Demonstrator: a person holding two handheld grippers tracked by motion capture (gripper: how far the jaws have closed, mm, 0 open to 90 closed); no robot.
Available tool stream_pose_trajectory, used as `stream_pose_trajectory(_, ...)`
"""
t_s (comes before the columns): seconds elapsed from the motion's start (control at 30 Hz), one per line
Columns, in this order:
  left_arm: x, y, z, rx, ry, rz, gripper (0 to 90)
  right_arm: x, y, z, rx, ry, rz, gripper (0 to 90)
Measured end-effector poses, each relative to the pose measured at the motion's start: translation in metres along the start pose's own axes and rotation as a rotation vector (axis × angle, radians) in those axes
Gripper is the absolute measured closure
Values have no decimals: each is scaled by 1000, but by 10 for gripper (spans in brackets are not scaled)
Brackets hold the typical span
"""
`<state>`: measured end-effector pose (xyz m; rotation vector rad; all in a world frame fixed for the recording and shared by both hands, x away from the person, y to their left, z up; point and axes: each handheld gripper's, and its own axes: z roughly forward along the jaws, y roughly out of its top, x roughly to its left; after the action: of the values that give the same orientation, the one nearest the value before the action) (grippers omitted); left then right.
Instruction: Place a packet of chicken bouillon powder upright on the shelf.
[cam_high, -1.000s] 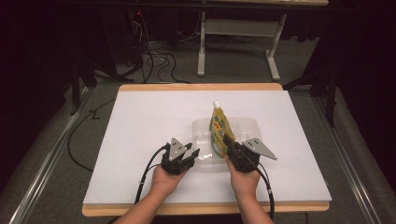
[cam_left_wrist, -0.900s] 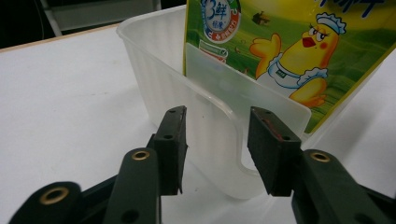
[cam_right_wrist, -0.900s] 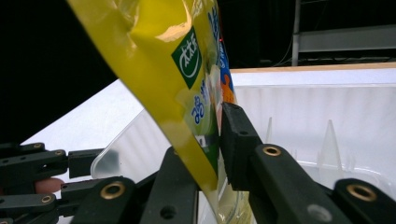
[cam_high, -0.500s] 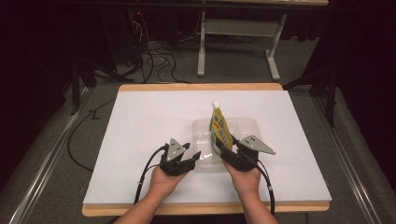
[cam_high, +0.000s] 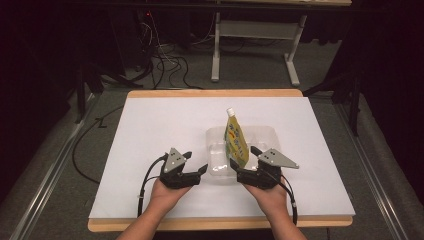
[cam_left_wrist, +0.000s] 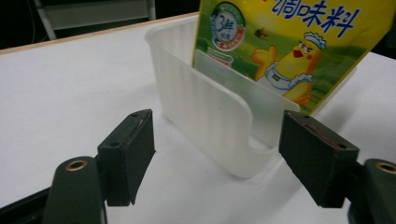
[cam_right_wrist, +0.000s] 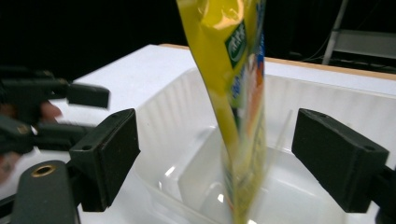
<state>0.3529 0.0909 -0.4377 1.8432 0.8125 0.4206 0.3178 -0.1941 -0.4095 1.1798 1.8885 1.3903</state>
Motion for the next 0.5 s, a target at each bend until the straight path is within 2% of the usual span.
stream_pose_trajectory(0.17,20,1,-16,-8,41,-27,241,-9,-5,-19,-8,16,-27,144)
stream_pose_trajectory(0.3,39,-2,-31,-6,89,-52,238,-27,-10,-41,-15,11,-27,139)
stream_pose_trajectory(0.4,54,-7,-45,6,122,-58,232,-49,-16,-58,-21,-29,-18,141)
stream_pose_trajectory(0.5,69,-21,-63,38,158,-59,233,-84,-23,-75,-32,-96,7,150)
